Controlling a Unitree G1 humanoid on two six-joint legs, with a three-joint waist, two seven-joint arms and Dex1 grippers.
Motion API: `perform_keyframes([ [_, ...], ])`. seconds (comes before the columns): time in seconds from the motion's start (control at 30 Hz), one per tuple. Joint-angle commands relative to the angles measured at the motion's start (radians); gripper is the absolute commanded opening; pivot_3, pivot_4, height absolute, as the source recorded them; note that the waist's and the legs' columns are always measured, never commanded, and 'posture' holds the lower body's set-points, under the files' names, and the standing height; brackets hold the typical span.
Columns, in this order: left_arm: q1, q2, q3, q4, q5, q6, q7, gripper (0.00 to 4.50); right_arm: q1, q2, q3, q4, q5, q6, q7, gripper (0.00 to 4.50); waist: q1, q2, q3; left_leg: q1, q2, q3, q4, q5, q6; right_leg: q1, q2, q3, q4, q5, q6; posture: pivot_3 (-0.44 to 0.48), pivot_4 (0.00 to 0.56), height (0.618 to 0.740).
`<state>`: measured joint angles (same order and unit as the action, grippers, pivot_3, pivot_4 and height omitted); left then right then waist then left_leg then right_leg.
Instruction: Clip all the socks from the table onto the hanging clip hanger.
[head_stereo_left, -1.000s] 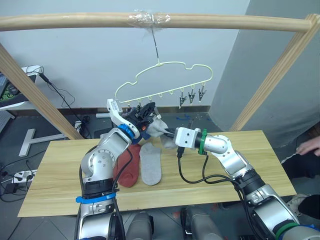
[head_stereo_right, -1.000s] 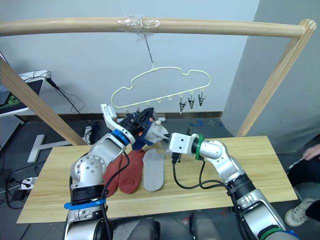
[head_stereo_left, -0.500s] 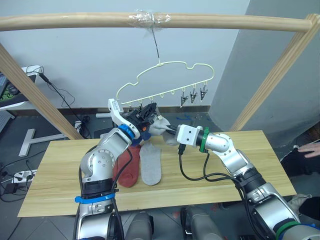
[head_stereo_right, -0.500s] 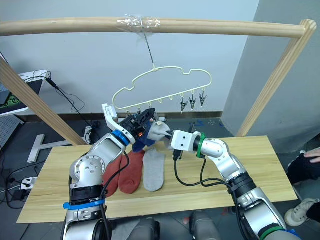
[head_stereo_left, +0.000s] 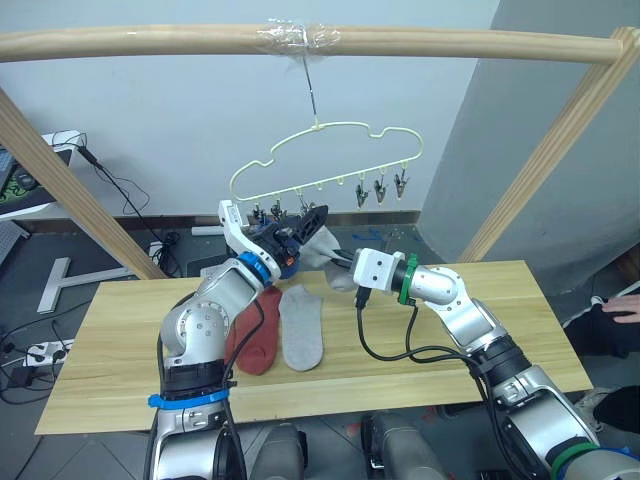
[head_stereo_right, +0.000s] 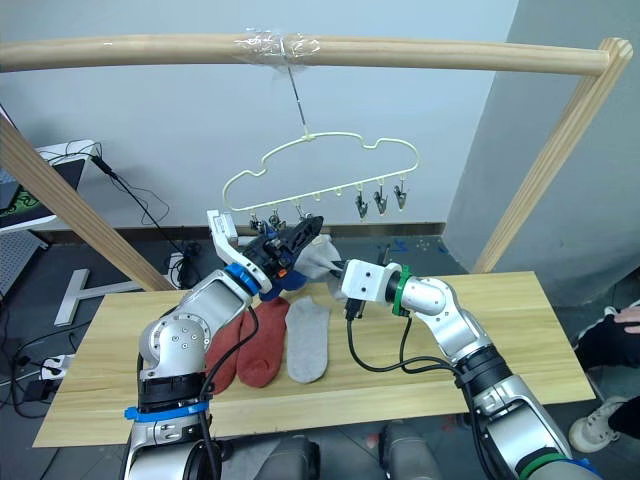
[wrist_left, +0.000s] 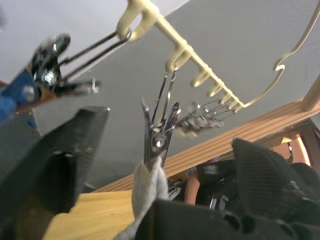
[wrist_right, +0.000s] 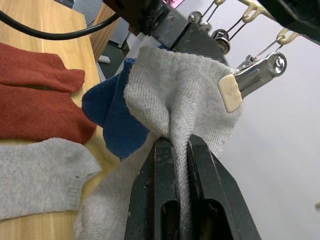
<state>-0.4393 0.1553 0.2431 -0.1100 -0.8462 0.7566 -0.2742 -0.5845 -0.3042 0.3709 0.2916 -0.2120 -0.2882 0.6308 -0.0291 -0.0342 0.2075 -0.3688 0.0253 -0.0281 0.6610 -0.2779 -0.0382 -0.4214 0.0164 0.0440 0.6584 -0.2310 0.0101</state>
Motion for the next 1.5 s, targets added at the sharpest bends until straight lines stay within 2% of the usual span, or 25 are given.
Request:
perform_keyframes([
  [0.03, 0.031, 0.024, -0.009, -0.089, -0.01, 0.011, -0.005, 4.47, -0.007, 0.016, -0.035, -0.017, 0.043, 0.015, 0.0, 0.0, -0.001, 0.0, 0.0, 0.0, 0.0, 0.0, 0.0, 0.0, 0.0, 0.0, 0.0, 0.0, 0.0, 0.0, 0.0, 0.039, 0.173, 0.74],
  [0.1, 0.06, 0.037, -0.009, -0.128, -0.005, 0.013, 0.004, 4.47, -0.001, 0.028, -0.044, -0.023, 0.066, 0.037, 0.007, 0.0, 0.0, 0.0, 0.0, 0.0, 0.0, -0.001, 0.0, 0.0, 0.0, 0.0, 0.0, 0.001, 0.0, 0.0, 0.0, 0.044, 0.172, 0.74],
  [0.3, 0.135, 0.091, -0.005, -0.253, -0.024, 0.027, -0.008, 4.5, 0.031, 0.042, -0.052, -0.042, 0.124, 0.118, 0.056, 1.88, 0.0, 0.0, 0.0, -0.001, 0.001, -0.001, 0.0, 0.0, 0.0, 0.0, 0.0, 0.0, 0.0, 0.0, 0.0, 0.044, 0.172, 0.74],
  [0.5, 0.174, 0.145, -0.008, -0.299, -0.015, 0.011, -0.035, 4.5, 0.063, 0.051, -0.084, -0.083, 0.178, 0.209, 0.059, 4.09, 0.002, 0.0, 0.0, 0.0, 0.0, -0.001, 0.0, 0.0, 0.0, 0.0, 0.0, 0.0, 0.0, 0.0, 0.0, 0.071, 0.165, 0.74],
  [0.53, 0.175, 0.15, 0.002, -0.294, -0.01, -0.002, -0.037, 4.5, 0.08, 0.056, -0.104, -0.105, 0.206, 0.256, 0.053, 4.39, 0.003, 0.0, 0.0, 0.0, 0.0, -0.001, 0.0, 0.0, 0.0, 0.0, 0.0, 0.0, 0.0, 0.0, 0.0, 0.071, 0.165, 0.74],
  [0.57, 0.175, 0.152, 0.009, -0.29, -0.006, -0.012, -0.038, 4.5, 0.092, 0.06, -0.118, -0.123, 0.225, 0.291, 0.05, 4.48, 0.004, 0.0, 0.0, -0.001, 0.0, -0.001, 0.0, 0.0, 0.0, 0.0, 0.0, 0.0, 0.0, 0.0, 0.0, 0.071, 0.165, 0.74],
  [0.73, 0.203, 0.213, -0.034, -0.288, 0.076, -0.057, -0.086, 4.5, 0.176, 0.107, -0.198, -0.273, 0.262, 0.498, -0.076, 4.48, 0.005, 0.0, 0.0, -0.001, 0.001, -0.002, 0.0, 0.0, 0.0, -0.001, 0.0, 0.0, 0.0, 0.0, -0.001, 0.073, 0.162, 0.74],
  [0.9, 0.217, 0.22, -0.043, -0.293, 0.096, -0.087, -0.104, 4.5, 0.23, 0.149, -0.236, -0.427, 0.307, 0.666, -0.152, 4.48, 0.005, 0.0, 0.0, -0.004, 0.001, -0.002, 0.0, 0.0, 0.0, -0.003, 0.0, 0.0, 0.0, -0.001, -0.001, 0.067, 0.16, 0.74],
  [1.0, 0.229, 0.282, -0.137, -0.268, 0.264, -0.219, -0.179, 4.5, 0.265, 0.177, -0.276, -0.488, 0.31, 0.695, -0.227, 4.48, 0.005, 0.0, 0.0, -0.005, 0.0, -0.003, 0.0, 0.0, 0.0, -0.004, 0.0, -0.001, 0.0, -0.001, -0.001, 0.054, 0.161, 0.74],
  [1.13, 0.214, 0.275, -0.164, -0.252, 0.3, -0.282, -0.215, 4.5, 0.257, 0.193, -0.307, -0.537, 0.299, 0.714, -0.3, 3.58, 0.005, 0.0, 0.0, -0.007, 0.0, -0.002, 0.0, 0.0, 0.0, -0.005, 0.0, -0.001, -0.001, -0.001, -0.001, 0.042, 0.161, 0.74],
  [1.4, 0.199, 0.264, -0.193, -0.229, 0.353, -0.352, -0.264, 4.5, 0.21, 0.205, -0.317, -0.536, 0.318, 0.718, -0.333, 3.58, 0.002, 0.0, 0.0, -0.013, 0.0, -0.002, 0.0, 0.0, 0.0, -0.012, 0.0, -0.001, 0.0, -0.001, -0.001, 0.032, 0.16, 0.74],
  [1.5, 0.188, 0.261, -0.189, -0.22, 0.365, -0.368, -0.266, 4.5, 0.173, 0.228, -0.319, -0.511, 0.329, 0.712, -0.355, 3.03, 0.001, 0.0, 0.0, -0.015, 0.001, -0.001, 0.0, 0.0, 0.0, -0.015, 0.0, 0.0, 0.001, 0.0, -0.001, 0.031, 0.163, 0.74],
])
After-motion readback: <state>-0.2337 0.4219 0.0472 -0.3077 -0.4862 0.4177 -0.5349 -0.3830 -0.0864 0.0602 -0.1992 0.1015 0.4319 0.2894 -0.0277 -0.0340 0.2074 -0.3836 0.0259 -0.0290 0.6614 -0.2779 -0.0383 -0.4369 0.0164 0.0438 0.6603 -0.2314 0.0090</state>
